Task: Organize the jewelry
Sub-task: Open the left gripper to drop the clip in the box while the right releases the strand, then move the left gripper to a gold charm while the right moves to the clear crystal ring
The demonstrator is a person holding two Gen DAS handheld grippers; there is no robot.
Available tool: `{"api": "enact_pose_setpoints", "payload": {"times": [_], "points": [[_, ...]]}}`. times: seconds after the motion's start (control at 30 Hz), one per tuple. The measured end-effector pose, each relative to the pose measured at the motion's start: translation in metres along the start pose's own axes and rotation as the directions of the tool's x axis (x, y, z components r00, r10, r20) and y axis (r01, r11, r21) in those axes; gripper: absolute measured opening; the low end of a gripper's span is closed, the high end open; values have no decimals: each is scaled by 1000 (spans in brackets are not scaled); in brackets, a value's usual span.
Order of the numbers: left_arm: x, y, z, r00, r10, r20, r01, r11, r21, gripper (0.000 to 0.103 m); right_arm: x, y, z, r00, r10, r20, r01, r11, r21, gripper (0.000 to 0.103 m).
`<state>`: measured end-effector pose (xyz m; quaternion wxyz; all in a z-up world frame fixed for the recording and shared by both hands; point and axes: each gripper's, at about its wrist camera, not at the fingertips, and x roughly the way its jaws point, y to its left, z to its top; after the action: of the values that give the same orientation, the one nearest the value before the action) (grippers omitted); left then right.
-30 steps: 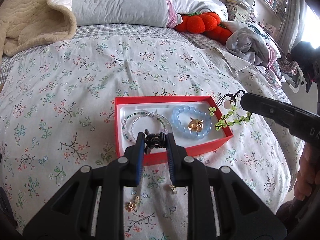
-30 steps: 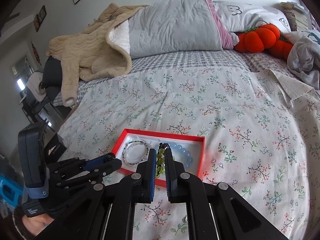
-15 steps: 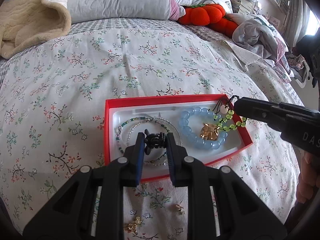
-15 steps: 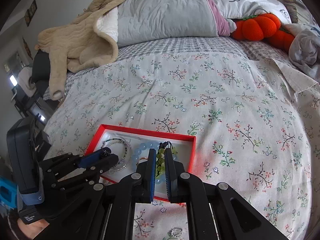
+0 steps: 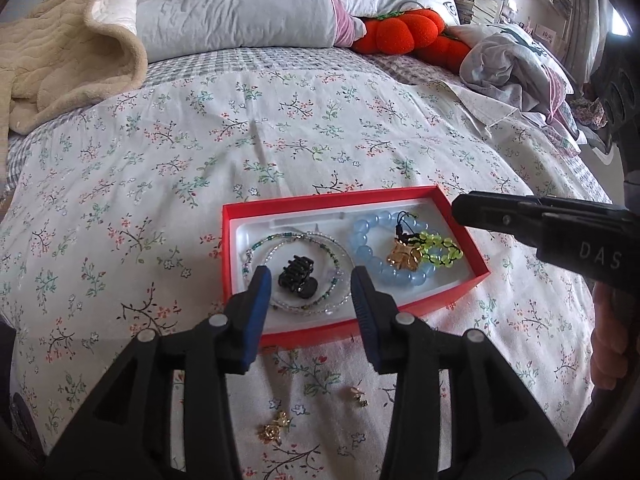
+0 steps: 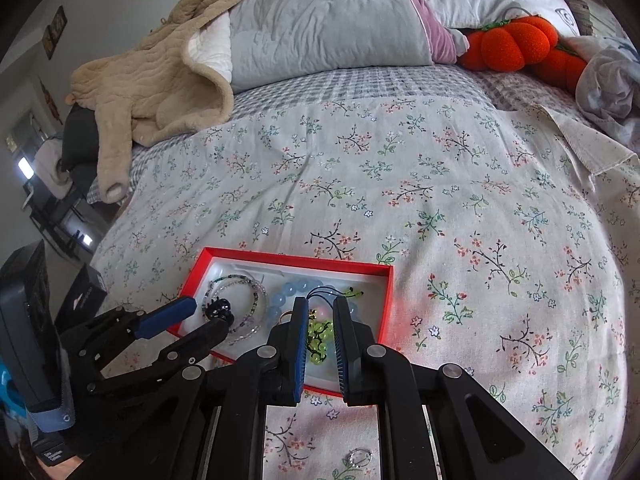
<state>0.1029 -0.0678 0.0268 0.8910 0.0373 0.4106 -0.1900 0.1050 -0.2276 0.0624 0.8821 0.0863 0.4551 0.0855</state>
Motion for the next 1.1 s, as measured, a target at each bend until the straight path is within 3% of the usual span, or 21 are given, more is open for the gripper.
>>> {"api": "enact_pose_setpoints", "payload": {"times": [0.1,0.47,0.67,0.77,0.8,0.83,0.87,1.1], "points": [[-9,3,-2,1000,6,5,-6,1000,-17,55,-8,1,-3,1000,-3,0,3,1000,-5,13],[-35,18,-22,999,30,-21,-31,998,-63,67,-26,-2,-24,999,-24,-26,24,1000,-9,15],[-40,26,-36,998,45,-44,-48,997,-68,71,-32,-8,-39,998,-35,-48,35,999,-2,22],[-42,29,-43,997,56,-54,-60,996,-67,74,-34,-10,-47,998,-44,-53,44,999,-2,29],[-43,30,-45,997,61,-56,-65,996,-66,75,-35,-11,-50,998,-45,-53,45,999,-1,41],[-43,31,-47,996,66,-58,-69,995,-65,75,-36,-13,-52,998,-47,-48,47,999,4,60],[-44,33,-49,996,70,-61,-74,995,-63,75,-38,-14,-55,998,-48,-41,48,999,7,65],[-44,43,-64,993,87,-85,-93,994,-60,79,-37,-18,-68,996,-73,-54,73,997,-8,73]]}}
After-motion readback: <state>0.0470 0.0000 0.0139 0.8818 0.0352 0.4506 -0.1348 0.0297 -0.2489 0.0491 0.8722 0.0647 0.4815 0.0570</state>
